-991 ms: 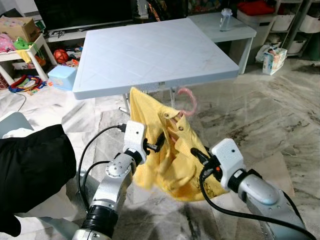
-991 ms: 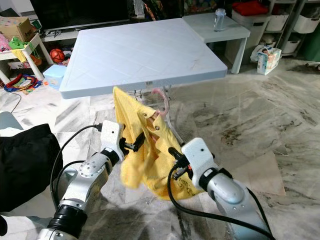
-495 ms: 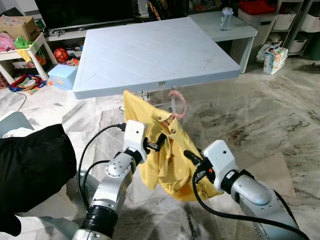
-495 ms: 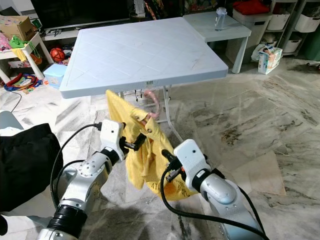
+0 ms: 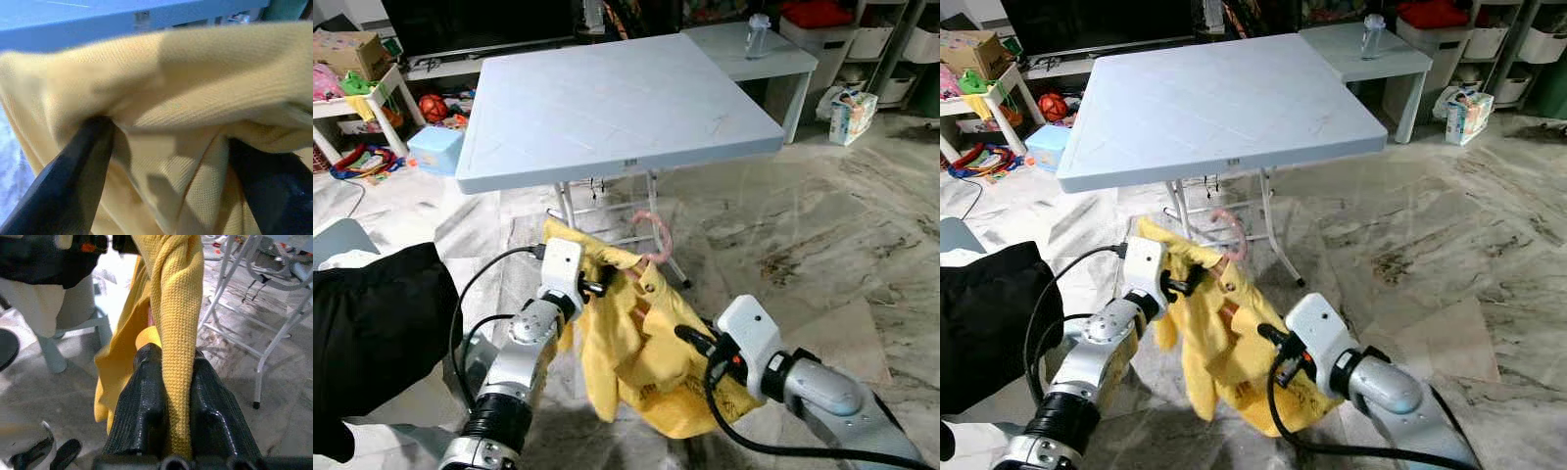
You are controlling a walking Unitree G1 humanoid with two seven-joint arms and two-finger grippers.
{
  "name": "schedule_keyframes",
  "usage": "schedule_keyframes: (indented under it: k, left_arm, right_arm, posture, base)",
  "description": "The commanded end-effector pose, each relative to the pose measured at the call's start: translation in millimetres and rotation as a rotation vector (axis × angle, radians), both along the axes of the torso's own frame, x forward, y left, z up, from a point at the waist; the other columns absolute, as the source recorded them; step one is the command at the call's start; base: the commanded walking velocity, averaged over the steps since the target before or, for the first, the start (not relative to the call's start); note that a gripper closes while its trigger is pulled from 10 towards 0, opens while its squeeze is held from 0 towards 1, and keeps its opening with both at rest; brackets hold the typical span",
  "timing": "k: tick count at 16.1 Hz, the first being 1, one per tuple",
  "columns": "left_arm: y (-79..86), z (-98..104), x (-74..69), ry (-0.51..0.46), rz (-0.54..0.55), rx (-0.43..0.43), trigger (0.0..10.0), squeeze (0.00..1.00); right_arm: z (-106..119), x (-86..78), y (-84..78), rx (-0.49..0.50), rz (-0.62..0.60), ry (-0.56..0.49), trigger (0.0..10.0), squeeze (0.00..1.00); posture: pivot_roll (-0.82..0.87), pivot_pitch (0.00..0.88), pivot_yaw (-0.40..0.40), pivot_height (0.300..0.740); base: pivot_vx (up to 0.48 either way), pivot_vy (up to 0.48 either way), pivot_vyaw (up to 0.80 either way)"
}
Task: Hang hanger
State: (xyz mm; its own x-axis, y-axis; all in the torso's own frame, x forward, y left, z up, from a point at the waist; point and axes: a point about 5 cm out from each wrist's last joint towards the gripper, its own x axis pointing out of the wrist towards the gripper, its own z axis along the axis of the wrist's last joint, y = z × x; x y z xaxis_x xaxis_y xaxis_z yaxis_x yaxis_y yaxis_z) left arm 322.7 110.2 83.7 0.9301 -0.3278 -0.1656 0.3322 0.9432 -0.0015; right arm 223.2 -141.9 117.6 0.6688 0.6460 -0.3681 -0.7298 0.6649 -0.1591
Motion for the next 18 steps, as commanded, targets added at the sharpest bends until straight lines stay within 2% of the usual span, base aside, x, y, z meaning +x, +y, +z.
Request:
schedule_keyframes:
  k: [1, 2, 3, 4, 5, 6, 8, 9, 12, 14, 15, 17, 18]
  left_arm:
    - [13.9, 1.1, 2.2, -0.011, 0.058, 0.031, 3.1, 0.0]
    - [19.9, 2.3, 2.4, -0.018, 0.082, 0.051, 3.1, 0.0]
    - [29.5, 2.2, 1.3, -0.018, 0.112, 0.075, 6.1, 0.0]
    - [34.0, 2.4, -0.2, -0.017, 0.12, 0.079, 7.5, 0.0]
    - [35.6, 2.8, -0.8, -0.019, 0.122, 0.079, 7.5, 0.0]
    - [39.8, 3.0, -1.9, -0.027, 0.123, 0.099, 10.0, 0.0]
    - [50.1, 2.7, -3.1, -0.034, 0.156, 0.138, 10.0, 0.0]
    - [62.8, 2.9, -3.0, -0.038, 0.206, 0.171, 10.0, 0.0]
    - [81.4, 1.0, -1.1, -0.022, 0.26, 0.221, 10.0, 0.0]
    - [86.1, 3.7, 2.7, -0.023, 0.277, 0.224, 10.0, 0.0]
    - [86.6, 4.3, 4.0, -0.023, 0.279, 0.224, 10.0, 0.0]
    - [86.0, 4.4, 4.4, -0.022, 0.278, 0.223, 10.0, 0.0]
    - [85.4, 3.0, 4.4, -0.016, 0.272, 0.221, 10.0, 0.0]
  right_arm:
    - [13.0, 1.1, -2.7, 0.0, 0.024, -0.061, 10.0, 0.0]
    - [10.7, 5.2, -13.1, -0.046, -0.004, -0.067, 10.0, 0.0]
    - [8.2, 10.5, -27.8, -0.121, -0.035, -0.082, 10.0, 0.0]
    - [6.7, 13.0, -35.1, -0.16, -0.053, -0.088, 10.0, 0.0]
    - [6.1, 14.0, -38.4, -0.177, -0.061, -0.09, 10.0, 0.0]
    - [4.2, 13.5, -43.9, -0.212, -0.055, -0.084, 10.0, 0.0]
    - [2.3, 10.6, -45.6, -0.231, -0.024, -0.068, 10.0, 0.0]
    - [0.9, 7.9, -48.5, -0.25, 0.008, -0.061, 10.0, 0.0]
    - [3.7, 1.1, -60.5, -0.267, 0.055, -0.034, 10.0, 0.0]
    - [11.7, -10.5, -69.0, -0.249, 0.123, -0.008, 10.0, 0.0]
    - [19.1, -18.1, -74.2, -0.201, 0.155, 0.02, 10.0, 0.0]
    - [29.1, -24.0, -84.4, -0.155, 0.177, 0.052, 10.0, 0.0]
    - [37.7, -26.1, -95.5, -0.157, 0.182, 0.059, 10.0, 0.0]
  posture:
    - [-0.14, 0.045, 0.055, 0.74]
    - [-0.13, 0.045, 0.053, 0.74]
    - [-0.13, 0.046, 0.052, 0.74]
    - [-0.13, 0.046, 0.051, 0.74]
    - [-0.12, 0.048, 0.049, 0.74]
    - [-0.12, 0.05, 0.046, 0.74]
    - [-0.12, 0.05, 0.045, 0.74]
    - [-0.12, 0.048, 0.043, 0.74]
    - [-0.12, 0.046, 0.039, 0.74]
    - [-0.12, 0.045, 0.037, 0.74]
    - [-0.12, 0.045, 0.037, 0.74]
    - [-0.13, 0.048, 0.041, 0.74]
    - [-0.13, 0.05, 0.04, 0.74]
  base:
    - [0.0, 0.0, 0.0]
    - [0.0, 0.0, 0.0]
    - [0.0, 0.0, 0.0]
    - [0.0, 0.0, 0.0]
    - [0.0, 0.0, 0.0]
    - [0.0, 0.0, 0.0]
    - [0.0, 0.0, 0.0]
    - [0.0, 0.0, 0.0]
    - [0.0, 0.0, 0.0]
    - [0.0, 0.0, 0.0]
    - [0.0, 0.0, 0.0]
    - [0.0, 0.0, 0.0]
    - [0.0, 0.0, 0.0]
